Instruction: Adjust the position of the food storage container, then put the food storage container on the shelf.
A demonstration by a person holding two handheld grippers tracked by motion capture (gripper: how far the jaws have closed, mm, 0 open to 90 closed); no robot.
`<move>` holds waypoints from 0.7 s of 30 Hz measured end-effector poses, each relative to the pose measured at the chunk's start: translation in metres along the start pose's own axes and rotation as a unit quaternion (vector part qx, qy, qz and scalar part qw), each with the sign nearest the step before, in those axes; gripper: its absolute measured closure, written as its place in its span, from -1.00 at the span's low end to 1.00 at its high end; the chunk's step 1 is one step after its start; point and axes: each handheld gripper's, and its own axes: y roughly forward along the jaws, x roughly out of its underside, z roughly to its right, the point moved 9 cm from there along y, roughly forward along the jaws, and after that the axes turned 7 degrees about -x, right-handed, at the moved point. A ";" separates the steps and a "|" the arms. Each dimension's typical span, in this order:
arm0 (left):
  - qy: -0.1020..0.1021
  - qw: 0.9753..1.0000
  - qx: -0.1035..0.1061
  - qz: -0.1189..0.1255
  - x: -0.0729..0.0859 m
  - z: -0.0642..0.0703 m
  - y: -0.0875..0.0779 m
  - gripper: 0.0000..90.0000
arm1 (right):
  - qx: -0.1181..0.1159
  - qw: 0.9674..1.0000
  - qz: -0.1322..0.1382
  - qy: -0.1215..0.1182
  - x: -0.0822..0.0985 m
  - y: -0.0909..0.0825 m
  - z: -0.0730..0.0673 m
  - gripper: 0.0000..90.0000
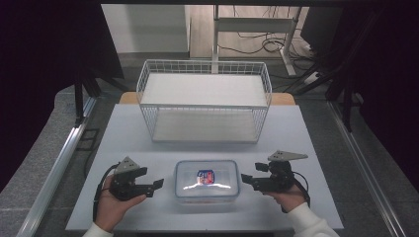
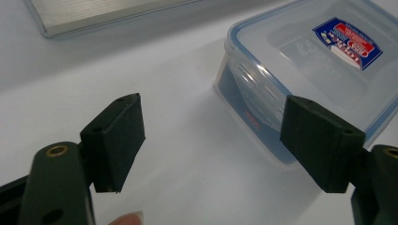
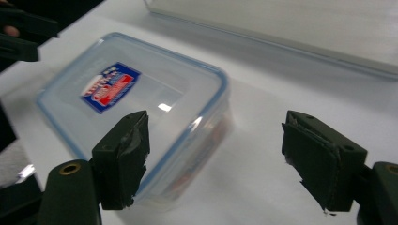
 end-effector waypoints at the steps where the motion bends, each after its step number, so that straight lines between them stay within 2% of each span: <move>1: -0.001 1.000 0.001 0.000 0.000 0.000 0.000 -0.54 | -0.002 1.000 0.000 0.003 0.001 0.000 0.000 -0.48; 4: -0.008 1.000 0.010 0.004 -0.002 0.002 -0.002 -0.56 | -0.004 1.000 -0.006 0.012 0.002 0.002 -0.001 -0.49; 13: -0.032 0.999 0.038 0.002 -0.005 0.007 -0.002 -0.64 | -0.012 1.000 -0.014 0.013 0.005 0.010 -0.005 -0.58; 16: -0.043 0.998 0.052 0.003 -0.008 0.009 -0.003 -0.65 | -0.012 1.000 -0.020 0.008 0.007 0.012 -0.008 -0.58; 19: -0.055 0.996 0.068 -0.007 -0.009 0.012 0.003 -0.65 | -0.014 1.000 -0.024 0.003 0.007 0.015 -0.010 -0.60; 20: -0.058 0.995 0.075 -0.010 -0.010 0.014 0.005 -0.65 | -0.014 1.000 -0.025 0.002 0.008 0.016 -0.010 -0.60; 21: -0.069 0.993 0.091 -0.016 -0.011 0.017 0.009 -0.65 | -0.015 1.000 -0.026 0.003 0.008 0.017 -0.010 -0.60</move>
